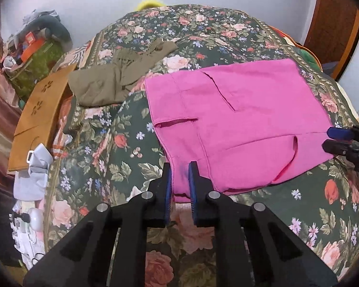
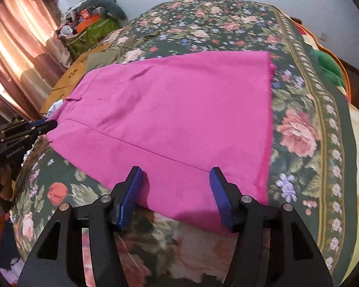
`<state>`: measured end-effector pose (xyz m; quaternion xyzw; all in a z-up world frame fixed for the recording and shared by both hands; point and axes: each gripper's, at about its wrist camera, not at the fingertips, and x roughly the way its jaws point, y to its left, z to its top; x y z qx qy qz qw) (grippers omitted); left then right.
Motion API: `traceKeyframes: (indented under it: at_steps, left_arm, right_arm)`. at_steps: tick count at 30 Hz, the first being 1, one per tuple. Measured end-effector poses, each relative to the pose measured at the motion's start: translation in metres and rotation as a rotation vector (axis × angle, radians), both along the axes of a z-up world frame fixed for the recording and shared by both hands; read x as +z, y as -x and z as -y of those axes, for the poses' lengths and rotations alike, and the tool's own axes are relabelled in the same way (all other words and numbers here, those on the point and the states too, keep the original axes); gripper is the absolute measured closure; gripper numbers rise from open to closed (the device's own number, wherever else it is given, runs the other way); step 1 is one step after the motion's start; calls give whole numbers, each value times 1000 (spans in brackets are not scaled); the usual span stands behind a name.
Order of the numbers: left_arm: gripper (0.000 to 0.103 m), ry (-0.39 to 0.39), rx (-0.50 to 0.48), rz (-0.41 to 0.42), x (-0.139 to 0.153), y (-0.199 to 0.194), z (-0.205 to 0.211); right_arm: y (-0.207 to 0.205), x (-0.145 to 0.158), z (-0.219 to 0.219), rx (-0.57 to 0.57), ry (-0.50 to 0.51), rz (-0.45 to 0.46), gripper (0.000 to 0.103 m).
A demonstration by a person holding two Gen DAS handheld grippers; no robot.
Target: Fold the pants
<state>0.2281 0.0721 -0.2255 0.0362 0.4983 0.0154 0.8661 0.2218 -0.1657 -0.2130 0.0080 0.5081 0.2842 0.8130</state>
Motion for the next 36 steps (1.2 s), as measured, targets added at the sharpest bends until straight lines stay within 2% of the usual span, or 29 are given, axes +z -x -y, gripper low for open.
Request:
traceKeyframes:
  at_steps: [4,8,12,17,19,21,25,28,29,30,36]
  left_arm:
    - [87,22,11,0,-1,0,-3]
    - [83,12,5,3,1,2,-5]
    - [71,-13,13,-2,5,4,-7]
    - [69,-5,20,-5,20,-1,-13]
    - [64,2,23,12,28,-7,-15]
    - [51,-5,26,31,35,-13,-15]
    - [44,-6,25,76,52,-31,-13]
    - [27,5,38,100,60,-49,-13]
    - [18,-2,52,110,61,-54,-13]
    - [15,-13,64,122,62,-60,-13]
    - [15,-25,89,112,55,-94,-21]
  right_arm:
    - [6,-1,12,-14,33,12,51]
    - [10,0,20,-25,85,35,51]
    - [9,0,33,-41,119,34,50]
    - [5,6,43,-46,147,32,49]
    - [2,12,47,-54,126,44,49]
    - [-4,18,50,-60,112,50,49]
    - [-24,36,50,-85,101,97,49]
    - [-38,48,49,-104,72,128,48]
    - [-45,53,49,-108,63,140,47]
    - [-51,56,48,-111,59,156,46]
    - [-90,57,43,-134,65,192,45]
